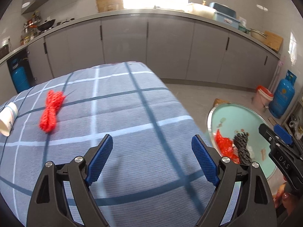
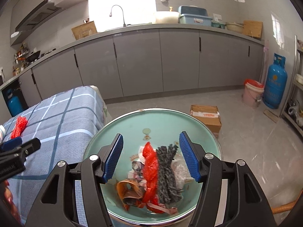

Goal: Collect trash
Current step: 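Move both open tools back over the red mesh net and paper cup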

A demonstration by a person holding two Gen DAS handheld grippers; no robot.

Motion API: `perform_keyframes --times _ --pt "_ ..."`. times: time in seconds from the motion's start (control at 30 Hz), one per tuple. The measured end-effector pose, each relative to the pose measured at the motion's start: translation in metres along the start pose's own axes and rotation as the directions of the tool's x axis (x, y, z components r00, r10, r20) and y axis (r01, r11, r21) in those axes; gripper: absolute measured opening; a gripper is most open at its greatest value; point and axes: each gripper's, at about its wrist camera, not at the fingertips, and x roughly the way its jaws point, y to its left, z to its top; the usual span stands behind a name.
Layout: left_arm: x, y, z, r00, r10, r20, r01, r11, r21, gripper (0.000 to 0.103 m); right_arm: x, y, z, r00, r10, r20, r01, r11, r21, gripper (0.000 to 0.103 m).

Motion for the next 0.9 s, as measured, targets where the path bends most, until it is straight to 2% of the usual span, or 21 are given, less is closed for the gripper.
perform_keyframes --times 0.23,0.47,0.67,0.9 --pt "-0.012 0.054 -0.006 0.999 0.049 0.006 -0.049 0.995 -0.084 0.085 -0.003 0.029 -0.001 1.000 0.024 0.011 -0.023 0.996 -0.084 0.070" --pt "-0.031 0.116 -0.017 0.991 0.133 0.018 -0.129 0.981 -0.145 0.087 -0.001 0.075 0.003 0.995 0.096 -0.041 -0.101 0.984 -0.146 0.072" --pt "-0.047 0.184 -0.019 0.972 0.236 0.016 -0.226 0.948 -0.225 0.087 -0.005 0.128 0.016 0.984 0.175 -0.043 -0.180 0.966 -0.184 0.077" --pt "-0.065 0.255 -0.025 0.936 0.351 0.017 -0.329 0.893 -0.308 0.095 0.000 0.205 0.018 0.951 0.291 -0.106 -0.308 0.929 -0.206 0.080"
